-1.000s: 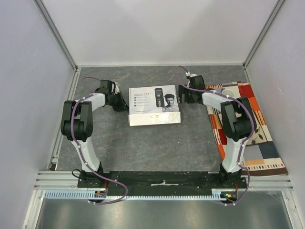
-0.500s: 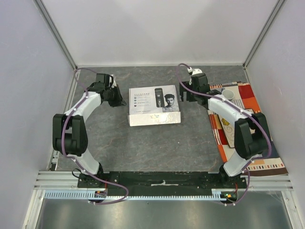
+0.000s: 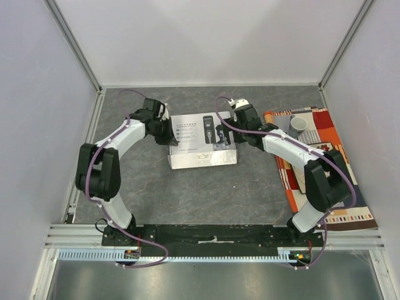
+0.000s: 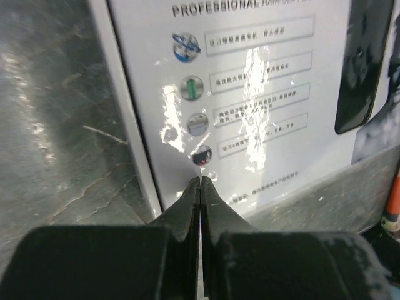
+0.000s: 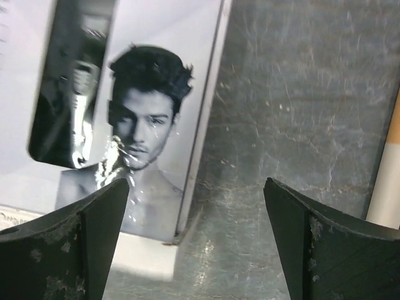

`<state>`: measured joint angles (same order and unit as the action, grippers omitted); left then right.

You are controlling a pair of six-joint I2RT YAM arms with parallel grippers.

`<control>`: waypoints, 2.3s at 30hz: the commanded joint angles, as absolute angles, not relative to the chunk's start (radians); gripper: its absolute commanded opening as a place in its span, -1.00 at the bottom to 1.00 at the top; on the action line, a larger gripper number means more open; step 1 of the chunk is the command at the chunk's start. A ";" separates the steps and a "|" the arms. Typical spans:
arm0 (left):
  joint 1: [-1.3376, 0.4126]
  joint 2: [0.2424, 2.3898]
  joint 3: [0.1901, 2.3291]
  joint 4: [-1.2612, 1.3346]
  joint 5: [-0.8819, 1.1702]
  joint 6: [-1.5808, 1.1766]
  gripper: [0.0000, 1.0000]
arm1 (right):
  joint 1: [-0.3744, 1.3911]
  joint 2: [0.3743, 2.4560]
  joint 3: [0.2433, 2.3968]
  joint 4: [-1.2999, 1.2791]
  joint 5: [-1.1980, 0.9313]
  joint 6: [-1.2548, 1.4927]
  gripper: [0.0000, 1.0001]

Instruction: Sort the hair-cutting tools

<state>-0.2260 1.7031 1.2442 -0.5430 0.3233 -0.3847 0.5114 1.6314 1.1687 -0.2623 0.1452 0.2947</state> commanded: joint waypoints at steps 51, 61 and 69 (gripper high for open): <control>-0.107 1.712 1.111 -0.535 0.201 -0.382 -0.24 | 0.351 1.750 1.101 -0.302 0.241 0.442 0.96; -0.113 1.710 1.095 -0.503 0.242 -0.407 -0.24 | 0.351 1.775 1.098 -0.282 0.158 0.431 0.96; -0.120 1.735 1.100 -0.471 0.287 -0.417 -0.21 | 0.354 1.783 1.089 -0.255 0.110 0.423 0.95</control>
